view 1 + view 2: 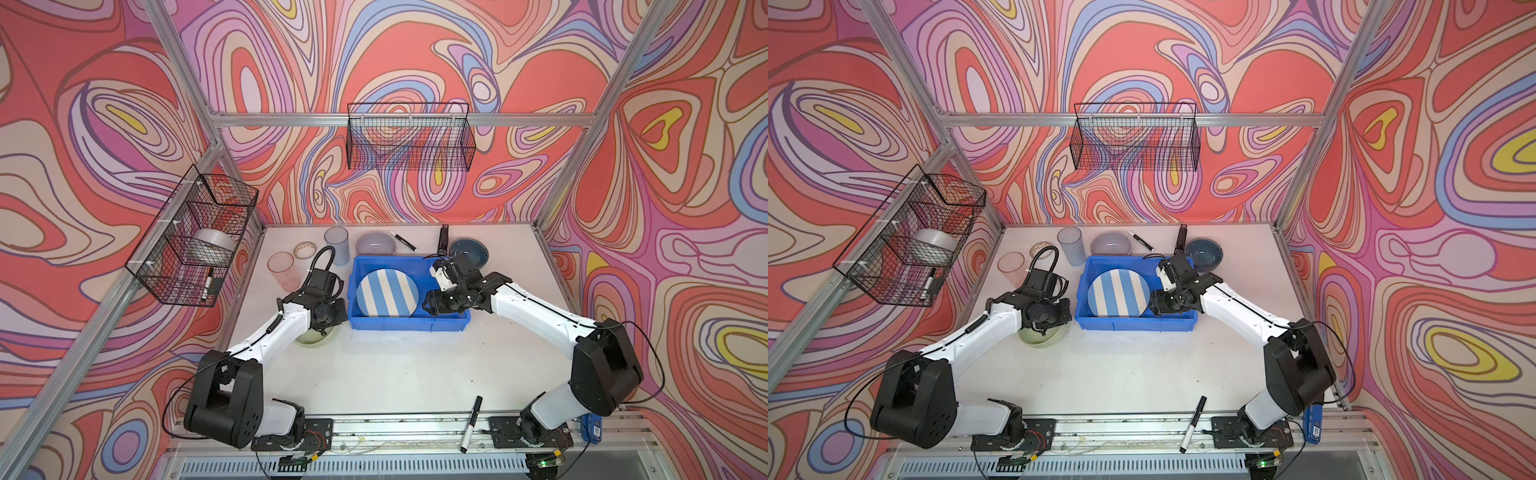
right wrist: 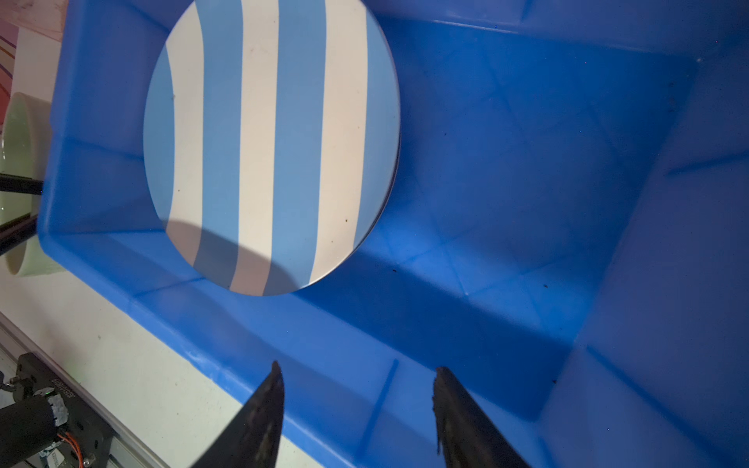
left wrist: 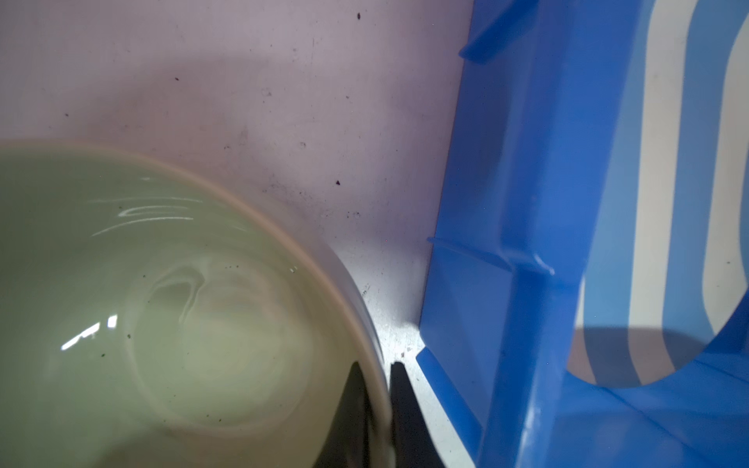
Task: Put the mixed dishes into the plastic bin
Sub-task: 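Pinch the green bowl's rim with the left gripper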
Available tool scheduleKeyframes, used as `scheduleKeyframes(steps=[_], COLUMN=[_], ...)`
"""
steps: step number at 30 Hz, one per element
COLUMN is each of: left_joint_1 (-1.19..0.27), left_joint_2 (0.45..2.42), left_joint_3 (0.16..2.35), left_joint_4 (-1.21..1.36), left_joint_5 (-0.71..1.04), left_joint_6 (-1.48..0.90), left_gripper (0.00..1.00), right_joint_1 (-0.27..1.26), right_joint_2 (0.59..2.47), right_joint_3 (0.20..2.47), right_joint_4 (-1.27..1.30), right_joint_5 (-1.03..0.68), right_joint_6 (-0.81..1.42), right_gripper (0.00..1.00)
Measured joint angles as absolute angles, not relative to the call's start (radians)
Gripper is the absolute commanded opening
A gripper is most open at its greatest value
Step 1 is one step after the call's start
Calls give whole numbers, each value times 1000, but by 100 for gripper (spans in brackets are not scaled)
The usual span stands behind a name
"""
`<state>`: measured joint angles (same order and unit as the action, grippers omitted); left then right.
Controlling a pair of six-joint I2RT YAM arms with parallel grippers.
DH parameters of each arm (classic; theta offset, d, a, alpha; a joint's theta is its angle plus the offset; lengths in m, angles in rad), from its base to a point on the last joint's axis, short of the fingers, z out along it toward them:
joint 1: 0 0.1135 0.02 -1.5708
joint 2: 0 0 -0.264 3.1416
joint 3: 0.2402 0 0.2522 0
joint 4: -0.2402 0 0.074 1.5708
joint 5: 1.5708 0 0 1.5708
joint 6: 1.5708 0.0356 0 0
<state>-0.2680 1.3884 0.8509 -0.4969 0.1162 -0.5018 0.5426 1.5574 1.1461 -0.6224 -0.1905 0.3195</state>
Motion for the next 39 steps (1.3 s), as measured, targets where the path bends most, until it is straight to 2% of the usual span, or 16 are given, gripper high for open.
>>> scheduleKeyframes(steps=[7, 12, 16, 19, 24, 30, 39], left_joint_1=[-268, -268, -269, -268, -268, -246, -64], left_joint_2=[1424, 1465, 1472, 1453, 1340, 1238, 1233], left_joint_3=[871, 871, 870, 870, 886, 991, 975], left_joint_4=[-501, -510, -534, -553, -646, -780, -857], left_joint_5=[134, 190, 219, 222, 178, 36, -120], left_joint_6=[-513, -528, -540, -557, -578, -580, -579], left_gripper=[17, 31, 36, 39, 54, 55, 55], right_joint_1=[543, 543, 542, 542, 542, 542, 542], right_joint_2=[1557, 1557, 1557, 1557, 1557, 1557, 1528], right_joint_3=[1146, 1146, 1146, 1146, 1146, 1146, 1139], right_joint_4=[-623, -623, -622, -622, -622, -621, -614], right_joint_5=[-190, -190, -190, -190, -191, -199, -215], right_joint_6=[319, 319, 319, 319, 319, 318, 300], right_gripper=[60, 61, 61, 61, 61, 61, 61])
